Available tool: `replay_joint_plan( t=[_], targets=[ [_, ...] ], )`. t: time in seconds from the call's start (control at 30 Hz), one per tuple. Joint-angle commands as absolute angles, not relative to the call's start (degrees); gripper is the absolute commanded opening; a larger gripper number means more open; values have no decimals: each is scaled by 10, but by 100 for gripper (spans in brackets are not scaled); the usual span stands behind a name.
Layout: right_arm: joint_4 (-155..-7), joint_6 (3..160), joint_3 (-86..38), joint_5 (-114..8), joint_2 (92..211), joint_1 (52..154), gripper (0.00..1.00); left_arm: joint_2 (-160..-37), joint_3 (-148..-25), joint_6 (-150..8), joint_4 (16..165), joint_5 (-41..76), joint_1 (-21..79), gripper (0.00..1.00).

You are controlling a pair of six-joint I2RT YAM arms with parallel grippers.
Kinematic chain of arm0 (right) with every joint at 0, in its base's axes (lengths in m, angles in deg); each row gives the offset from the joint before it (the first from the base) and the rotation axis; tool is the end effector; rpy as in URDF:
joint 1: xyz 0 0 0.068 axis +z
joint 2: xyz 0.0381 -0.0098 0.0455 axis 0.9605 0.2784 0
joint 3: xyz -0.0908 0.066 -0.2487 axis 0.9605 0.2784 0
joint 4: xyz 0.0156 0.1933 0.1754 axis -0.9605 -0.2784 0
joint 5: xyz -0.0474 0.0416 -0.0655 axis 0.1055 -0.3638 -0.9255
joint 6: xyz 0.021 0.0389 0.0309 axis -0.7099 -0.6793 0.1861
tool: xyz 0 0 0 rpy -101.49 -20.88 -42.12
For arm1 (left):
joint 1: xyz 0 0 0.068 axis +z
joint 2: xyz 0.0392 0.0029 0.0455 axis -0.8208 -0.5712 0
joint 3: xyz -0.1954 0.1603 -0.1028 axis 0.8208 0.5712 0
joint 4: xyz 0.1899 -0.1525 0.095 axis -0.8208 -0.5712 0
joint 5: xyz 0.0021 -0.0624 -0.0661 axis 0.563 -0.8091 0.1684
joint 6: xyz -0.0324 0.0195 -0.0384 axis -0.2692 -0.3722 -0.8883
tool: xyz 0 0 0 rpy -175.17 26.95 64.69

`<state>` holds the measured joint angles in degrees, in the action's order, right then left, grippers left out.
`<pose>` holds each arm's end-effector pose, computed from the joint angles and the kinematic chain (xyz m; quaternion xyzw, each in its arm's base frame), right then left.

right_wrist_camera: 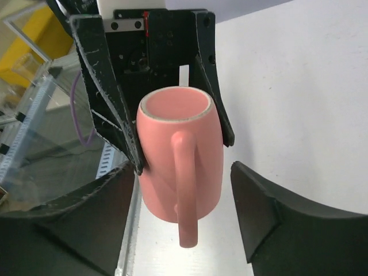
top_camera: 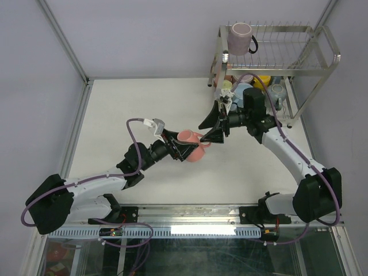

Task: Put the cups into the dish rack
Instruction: Pick up the cup at the center of the board.

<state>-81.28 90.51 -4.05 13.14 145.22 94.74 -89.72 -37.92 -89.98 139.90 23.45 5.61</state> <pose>0.2503 0.1321 0.3164 -0.4675 0.5744 0.5599 0.3716 0.1569 -0.1865 0.2462 0.1211 0.6462 -0.4963 0.5669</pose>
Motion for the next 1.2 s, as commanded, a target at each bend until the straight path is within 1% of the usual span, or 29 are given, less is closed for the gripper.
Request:
replay_joint_plan(
  t=[0.0,0.17,0.27,0.33,0.5,0.63,0.73,0.83,0.97,1.0,1.03,1.07,1.17],
  targets=[
    [-1195,1243,-162,89,1473,956,73,-828,-473,-738,1228,189,53,0],
    [-1365,1414,-235,11,1497,970,76,-810,-541,-664,1072,152,54,0],
    [-1398,1447,-243,-38,1493,996,77,-815,-578,-629,1012,138,53,0],
    [-1389,1443,-236,-56,1482,1020,78,-821,-596,-615,989,128,53,0],
    [-1288,1361,-192,-104,1454,1059,77,-837,-630,-604,962,106,53,0],
    [-1248,1329,-176,-129,1453,1078,72,-838,-637,-605,964,97,53,0],
    [-1236,1316,-173,-131,1456,1082,62,-836,-636,-607,970,91,53,0],
    [-1233,1312,-172,-127,1460,1085,45,-831,-632,-609,977,87,53,0],
    [-1238,1314,-176,-128,1465,1086,32,-823,-628,-609,981,87,53,0],
    [-1241,1314,-176,-127,1466,1087,24,-821,-627,-609,982,88,53,0],
    [-1246,1318,-178,-125,1467,1086,10,-820,-626,-609,983,88,53,0],
    [-1252,1323,-181,-122,1468,1086,0,-819,-625,-609,983,89,53,0],
    [-1271,1336,-189,-113,1466,1087,0,-814,-624,-614,986,103,53,1]
  ],
)
